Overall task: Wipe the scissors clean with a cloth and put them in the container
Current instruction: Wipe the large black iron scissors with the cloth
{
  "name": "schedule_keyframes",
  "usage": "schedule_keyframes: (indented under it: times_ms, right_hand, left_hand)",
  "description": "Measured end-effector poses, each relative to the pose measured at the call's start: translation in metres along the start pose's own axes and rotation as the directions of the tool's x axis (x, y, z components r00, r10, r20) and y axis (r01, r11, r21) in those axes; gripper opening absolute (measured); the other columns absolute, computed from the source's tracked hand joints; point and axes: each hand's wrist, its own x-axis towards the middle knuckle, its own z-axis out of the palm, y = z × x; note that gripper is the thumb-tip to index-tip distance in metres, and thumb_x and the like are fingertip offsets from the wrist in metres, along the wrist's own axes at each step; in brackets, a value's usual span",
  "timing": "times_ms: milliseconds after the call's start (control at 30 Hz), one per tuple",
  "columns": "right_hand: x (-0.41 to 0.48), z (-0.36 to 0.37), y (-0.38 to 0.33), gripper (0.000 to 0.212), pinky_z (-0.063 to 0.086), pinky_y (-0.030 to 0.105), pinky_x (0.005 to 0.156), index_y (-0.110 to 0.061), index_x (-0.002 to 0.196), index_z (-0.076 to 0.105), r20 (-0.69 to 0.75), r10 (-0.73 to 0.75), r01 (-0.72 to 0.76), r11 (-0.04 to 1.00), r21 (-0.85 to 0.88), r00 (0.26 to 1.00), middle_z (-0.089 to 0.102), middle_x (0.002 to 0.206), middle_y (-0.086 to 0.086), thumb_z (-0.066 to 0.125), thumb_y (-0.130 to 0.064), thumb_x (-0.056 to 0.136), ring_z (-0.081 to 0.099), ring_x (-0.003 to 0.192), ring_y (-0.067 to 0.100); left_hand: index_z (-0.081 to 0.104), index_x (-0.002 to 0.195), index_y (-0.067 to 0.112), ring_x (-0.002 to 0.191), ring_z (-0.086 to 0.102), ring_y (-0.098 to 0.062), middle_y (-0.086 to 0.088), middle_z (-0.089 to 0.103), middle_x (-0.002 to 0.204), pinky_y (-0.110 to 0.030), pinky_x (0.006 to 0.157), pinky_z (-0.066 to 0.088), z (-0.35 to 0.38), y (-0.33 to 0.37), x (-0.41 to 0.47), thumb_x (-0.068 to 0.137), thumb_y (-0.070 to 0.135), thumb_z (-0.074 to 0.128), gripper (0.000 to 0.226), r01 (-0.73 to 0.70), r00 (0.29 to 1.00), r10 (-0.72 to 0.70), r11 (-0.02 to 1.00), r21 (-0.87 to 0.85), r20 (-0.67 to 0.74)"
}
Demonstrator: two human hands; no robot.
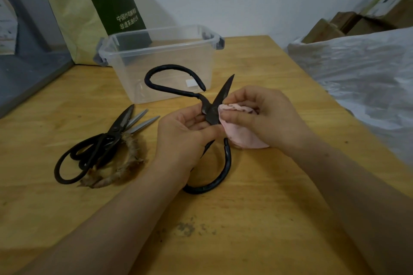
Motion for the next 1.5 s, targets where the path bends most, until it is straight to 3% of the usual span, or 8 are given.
schedule_keyframes:
  times_ms: [333,500,700,900,1000,1167,1367,1500]
  right_hand:
    - [0.002,0.015,0.006,0.025,0.041,0.011,0.069,-0.036,0.087,0.047,-0.086,-0.086,0.087,0.996,0.007,0.993,0.059,0.085,-0.014,0.062,-0.017,0.09,0.056,0.082,0.0]
    - [0.007,0.01,0.002,0.01,0.052,0.024,0.066,-0.035,0.093,0.052,-0.255,0.119,-0.088,0.988,0.13,0.96,0.066,0.099,-0.002,0.06,-0.029,0.091,0.064,0.089,0.013]
    - [0.001,0.003,0.006,0.024,0.055,0.036,0.073,-0.014,0.098,0.063,-0.004,0.132,-0.13,0.981,0.147,0.991,0.069,0.093,0.006,0.073,-0.024,0.079,0.067,0.087,0.019]
    - [0.006,0.01,0.004,0.007,0.05,0.022,0.06,-0.019,0.085,0.06,-0.14,0.148,-0.129,0.982,0.14,0.979,0.065,0.08,-0.002,0.066,-0.022,0.087,0.062,0.075,0.011]
    - [0.011,0.0,0.006,0.01,0.057,0.039,0.074,-0.02,0.094,0.06,-0.29,0.248,-0.181,0.954,0.238,0.924,0.067,0.094,0.003,0.059,-0.03,0.091,0.066,0.087,0.019]
    - [0.01,-0.017,-0.006,0.012,0.042,0.007,0.077,-0.033,0.097,0.068,-0.537,-0.181,0.17,0.983,-0.071,0.824,0.047,0.096,-0.012,0.068,-0.03,0.085,0.045,0.09,-0.011]
    - [0.005,0.001,-0.01,0.017,0.039,0.002,0.077,-0.024,0.096,0.075,-0.149,-0.238,0.2,0.952,-0.23,0.96,0.05,0.101,-0.009,0.067,-0.034,0.085,0.052,0.097,-0.001]
    - [0.004,-0.004,-0.012,0.009,0.05,0.017,0.077,-0.024,0.071,0.069,-0.215,-0.017,0.012,1.0,-0.026,0.976,0.064,0.09,-0.006,0.077,-0.026,0.076,0.063,0.086,0.007]
  left_hand:
    - [0.067,0.085,0.022,0.075,0.069,-0.001,0.015,0.073,0.076,-0.012,0.067,0.052,0.001,0.003,-0.004,0.069,-0.015,0.071,0.041,-0.026,1.0,0.026,1.0,-0.003,-0.009]
    - [0.067,0.087,0.018,0.08,0.071,-0.006,0.008,0.074,0.087,-0.016,0.072,0.055,0.004,0.004,-0.003,0.066,-0.014,0.073,0.038,-0.026,1.0,0.025,0.999,-0.037,-0.012]
    - [0.068,0.091,0.015,0.079,0.07,-0.004,0.01,0.074,0.086,-0.014,0.069,0.054,0.002,0.003,-0.003,0.068,-0.012,0.072,0.036,-0.028,1.0,0.028,0.999,-0.026,0.008]
    - [0.068,0.094,0.011,0.08,0.07,-0.005,0.007,0.073,0.09,-0.013,0.069,0.053,0.003,0.003,-0.002,0.069,-0.013,0.071,0.035,-0.025,1.0,0.025,1.0,-0.017,0.004]
    - [0.067,0.102,0.006,0.081,0.071,-0.005,0.005,0.073,0.091,-0.014,0.069,0.053,0.005,0.004,-0.002,0.07,-0.015,0.069,0.038,-0.029,1.0,0.029,0.999,-0.023,0.009]
    - [0.065,0.107,0.003,0.079,0.071,-0.005,0.004,0.073,0.09,-0.015,0.069,0.054,0.007,0.003,-0.002,0.07,-0.016,0.069,0.042,-0.01,1.0,0.01,0.999,-0.037,0.004]
    - [0.067,0.1,0.007,0.076,0.07,-0.006,0.003,0.075,0.085,-0.014,0.067,0.053,0.007,0.004,-0.003,0.067,-0.016,0.071,0.04,-0.032,0.999,0.032,0.999,-0.036,0.013]
    - [0.066,0.101,0.011,0.076,0.07,-0.002,0.01,0.072,0.086,-0.012,0.067,0.053,0.007,0.004,-0.003,0.069,-0.018,0.069,0.044,-0.043,0.999,0.043,0.999,-0.033,0.003]
